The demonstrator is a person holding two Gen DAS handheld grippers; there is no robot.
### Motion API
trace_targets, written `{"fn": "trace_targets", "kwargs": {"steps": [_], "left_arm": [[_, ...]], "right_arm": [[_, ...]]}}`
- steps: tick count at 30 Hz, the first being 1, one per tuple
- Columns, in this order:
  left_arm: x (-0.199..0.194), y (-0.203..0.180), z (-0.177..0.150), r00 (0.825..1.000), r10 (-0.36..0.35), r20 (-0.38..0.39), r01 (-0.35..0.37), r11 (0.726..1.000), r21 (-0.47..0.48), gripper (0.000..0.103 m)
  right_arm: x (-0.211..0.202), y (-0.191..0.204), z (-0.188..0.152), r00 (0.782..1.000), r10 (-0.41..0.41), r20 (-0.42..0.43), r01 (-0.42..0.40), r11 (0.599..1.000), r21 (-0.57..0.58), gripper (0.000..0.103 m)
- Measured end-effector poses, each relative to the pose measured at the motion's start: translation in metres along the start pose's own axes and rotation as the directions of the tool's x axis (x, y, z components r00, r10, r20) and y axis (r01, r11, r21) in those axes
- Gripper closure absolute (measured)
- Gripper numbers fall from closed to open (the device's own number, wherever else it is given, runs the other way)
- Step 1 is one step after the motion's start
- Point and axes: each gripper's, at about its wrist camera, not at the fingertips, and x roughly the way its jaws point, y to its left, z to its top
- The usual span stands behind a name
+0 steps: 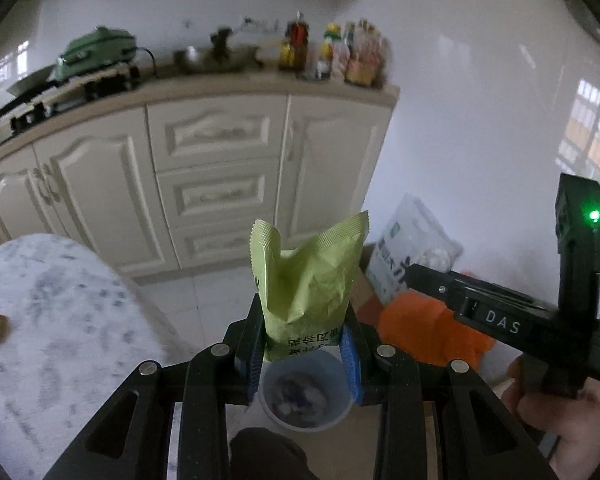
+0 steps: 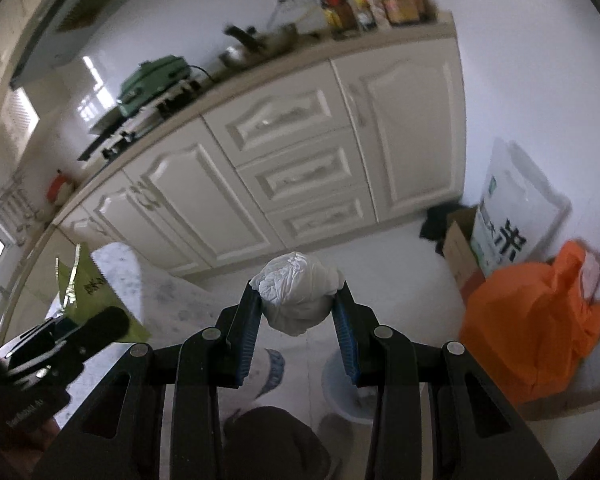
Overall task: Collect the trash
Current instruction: 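Lift both held items and carry them over the blue bin, then open both tools to drop the snack bag and tissue into the bin, then bring both open tools back to the remaining trash on the table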
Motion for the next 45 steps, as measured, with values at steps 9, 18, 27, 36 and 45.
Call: {"fn": "trace_targets", "kwargs": {"steps": [9,18,27,36,45], "left_arm": [[0.093,-0.016,0.026,0.986,-0.048,-0.159,0.048,0.999,-0.003,0.073],[0.173,-0.021,0.048,0.952,-0.047,-0.303,0.062,0.997,0.041,0.038],[0.167,-0.03,0.047,0.967,0.002,-0.254,0.018,0.997,0.08,0.008],[0.087,-0.028,0.022,0.989,0.019,-0.147,-0.008,0.997,0.081,0.001],[-0.014,0.012,-0.003,1.0,0.005,-0.012,-0.004,1.0,0.028,0.001]], "right_arm": [[0.053,-0.044,-0.012,0.993,-0.023,-0.113,0.032,0.996,0.079,0.067],[0.079,-0.074,-0.021,0.984,-0.032,-0.173,0.059,0.987,0.152,0.046],[0.073,-0.082,-0.024,0.986,-0.05,-0.157,0.082,0.975,0.206,0.0],[0.055,-0.062,-0.019,0.987,-0.065,-0.15,0.091,0.981,0.173,0.0],[0.029,-0.016,-0.012,0.993,-0.047,-0.106,0.058,0.993,0.101,0.0]]}}
